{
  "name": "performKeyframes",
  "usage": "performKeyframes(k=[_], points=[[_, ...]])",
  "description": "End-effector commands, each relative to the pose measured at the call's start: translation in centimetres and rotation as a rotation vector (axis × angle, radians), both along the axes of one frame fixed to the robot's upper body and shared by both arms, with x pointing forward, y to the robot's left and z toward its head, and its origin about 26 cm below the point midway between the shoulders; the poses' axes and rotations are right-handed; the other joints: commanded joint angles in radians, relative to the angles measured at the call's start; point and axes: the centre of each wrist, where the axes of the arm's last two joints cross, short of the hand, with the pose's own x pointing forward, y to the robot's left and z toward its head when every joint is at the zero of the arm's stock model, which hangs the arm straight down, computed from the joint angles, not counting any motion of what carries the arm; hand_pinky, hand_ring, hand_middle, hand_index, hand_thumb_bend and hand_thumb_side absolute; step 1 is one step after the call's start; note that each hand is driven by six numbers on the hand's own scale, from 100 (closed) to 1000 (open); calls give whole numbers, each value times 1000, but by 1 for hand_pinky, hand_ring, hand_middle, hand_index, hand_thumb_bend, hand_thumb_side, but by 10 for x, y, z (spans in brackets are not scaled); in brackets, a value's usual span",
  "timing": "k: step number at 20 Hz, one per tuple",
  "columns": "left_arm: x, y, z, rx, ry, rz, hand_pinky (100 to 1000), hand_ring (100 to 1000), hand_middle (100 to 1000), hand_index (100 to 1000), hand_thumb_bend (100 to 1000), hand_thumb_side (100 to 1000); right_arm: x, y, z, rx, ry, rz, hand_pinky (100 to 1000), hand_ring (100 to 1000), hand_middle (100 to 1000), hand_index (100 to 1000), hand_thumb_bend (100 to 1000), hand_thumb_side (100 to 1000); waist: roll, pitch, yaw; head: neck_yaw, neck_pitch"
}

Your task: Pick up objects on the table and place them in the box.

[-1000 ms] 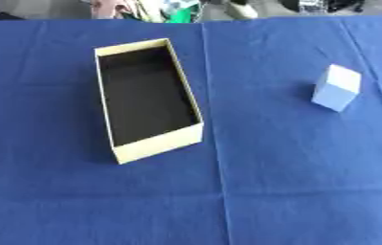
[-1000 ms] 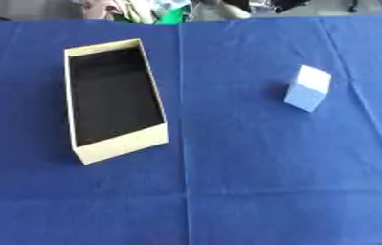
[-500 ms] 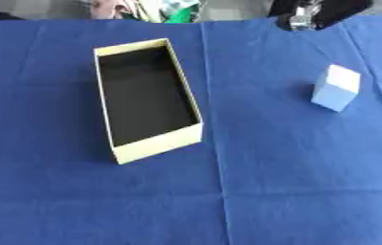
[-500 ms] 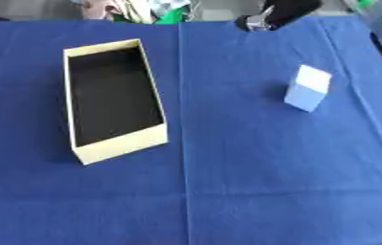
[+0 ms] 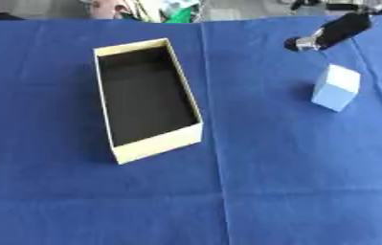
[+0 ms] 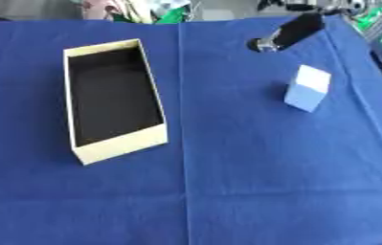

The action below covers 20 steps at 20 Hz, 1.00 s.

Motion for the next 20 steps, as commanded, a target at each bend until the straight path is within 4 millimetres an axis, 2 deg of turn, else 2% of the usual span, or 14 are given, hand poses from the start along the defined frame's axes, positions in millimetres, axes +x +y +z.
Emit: performKeyframes(k=[1,3,4,5,20], points=[[-3,2,9,24,-27,0,470,681,634,727,100,693,-13,-11,19,-12,-17,-39,815,955,967,1000,508,751,-8,-24,-1,1,-13],[-3,2,8,25,-27,0,470,681,634,727,100,693,-15,-15,17,-6,-2,-62,816,951,971,1000,541,760,-7,-24,-2,2,-13],[-3,2,8,25,-27,0,470,681,634,727,100,692,-16,-17,17,-4,-3,-71,814,949,968,1000,533,722,-6,-24,-2,2,-13],[-3,2,8,24,-27,0,471,681,634,727,100,693,-17,-18,16,-4,-4,-79,816,951,969,1000,542,751,-5,-23,-2,2,-14],[-4,3,7,24,-23,5,471,684,634,727,100,693,-24,-45,-2,61,122,-181,832,965,974,1000,510,717,-2,-17,-5,10,-12]])
